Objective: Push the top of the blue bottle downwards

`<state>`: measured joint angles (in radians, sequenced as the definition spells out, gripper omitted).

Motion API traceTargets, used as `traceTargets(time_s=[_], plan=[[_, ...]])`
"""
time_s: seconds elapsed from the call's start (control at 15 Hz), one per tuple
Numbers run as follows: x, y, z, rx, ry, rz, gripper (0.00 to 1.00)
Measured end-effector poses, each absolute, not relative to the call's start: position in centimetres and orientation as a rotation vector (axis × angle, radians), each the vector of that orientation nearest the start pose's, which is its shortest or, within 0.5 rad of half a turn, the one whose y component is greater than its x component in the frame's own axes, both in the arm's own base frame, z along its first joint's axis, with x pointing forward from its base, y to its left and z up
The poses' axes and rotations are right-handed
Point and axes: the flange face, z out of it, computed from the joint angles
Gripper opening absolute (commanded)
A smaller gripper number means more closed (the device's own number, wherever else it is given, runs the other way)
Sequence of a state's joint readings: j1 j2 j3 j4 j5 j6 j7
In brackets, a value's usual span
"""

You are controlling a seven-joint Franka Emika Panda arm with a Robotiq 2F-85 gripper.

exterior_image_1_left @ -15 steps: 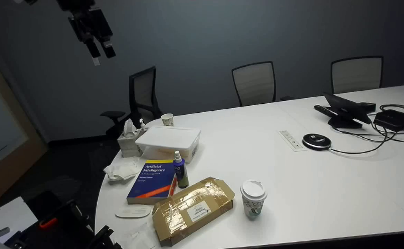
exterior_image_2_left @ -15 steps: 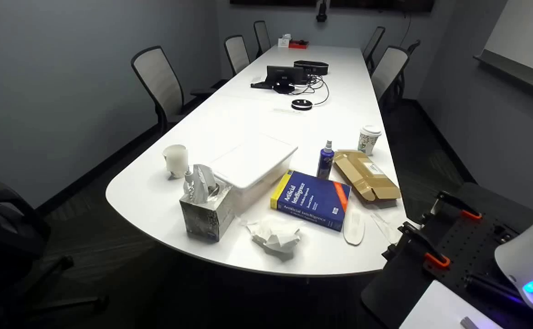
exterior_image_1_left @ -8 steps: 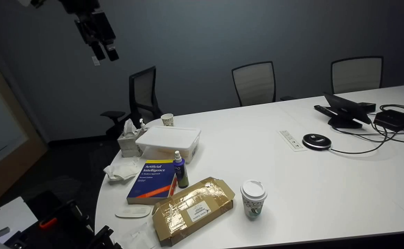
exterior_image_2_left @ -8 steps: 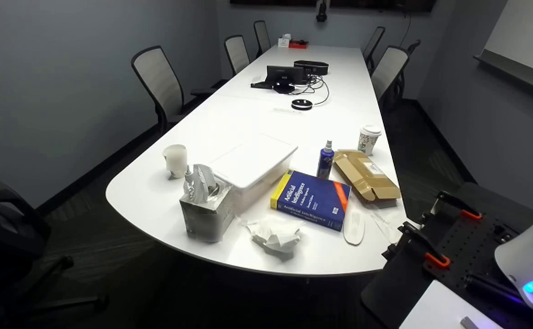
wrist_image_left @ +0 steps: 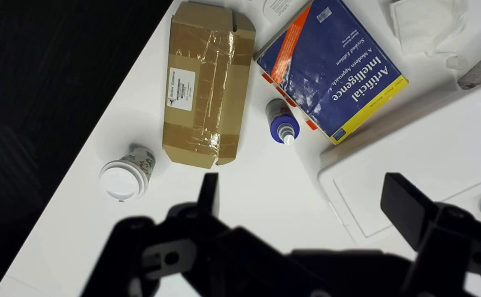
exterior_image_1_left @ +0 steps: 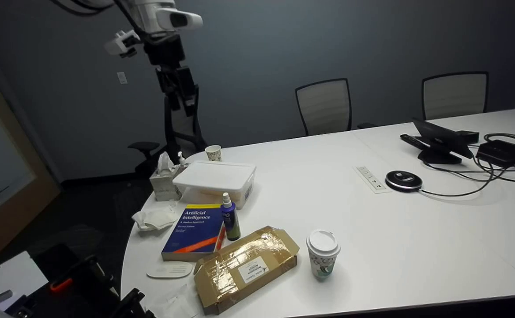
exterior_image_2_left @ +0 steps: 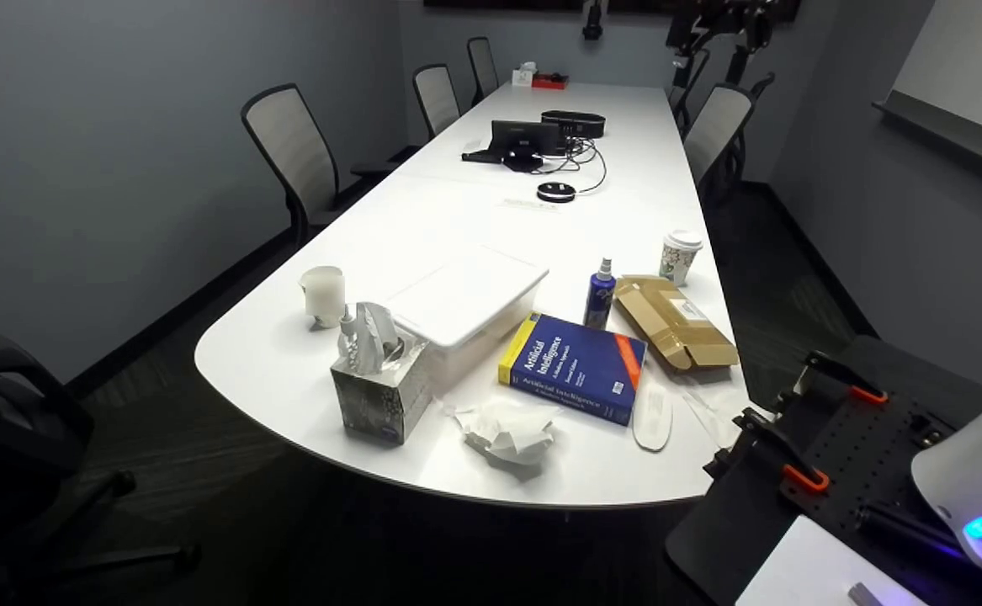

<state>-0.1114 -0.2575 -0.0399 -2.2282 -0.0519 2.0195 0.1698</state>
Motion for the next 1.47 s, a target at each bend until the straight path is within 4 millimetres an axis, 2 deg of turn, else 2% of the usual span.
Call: traceTargets(time_s=[0.33,0.67,0.73,0.8,1.4,1.47], plan=[[51.7,-7.5,43.0,-3.126,0.496,-0.051,1.00],[53.9,-5.8,37.4,-3.075,0.545,-0.017,1.00],[54.2,-5.6,36.3,-3.072,0.556,-0.003,0.75],[54.4,-5.4,35.2,-3.069,0.564,0.008,0.74],[55.0,-6.6,27.4,-3.066,0.613,0.102,0.03],[55.0,-6.8,26.7,-3.066,0.618,0.110,0.00]])
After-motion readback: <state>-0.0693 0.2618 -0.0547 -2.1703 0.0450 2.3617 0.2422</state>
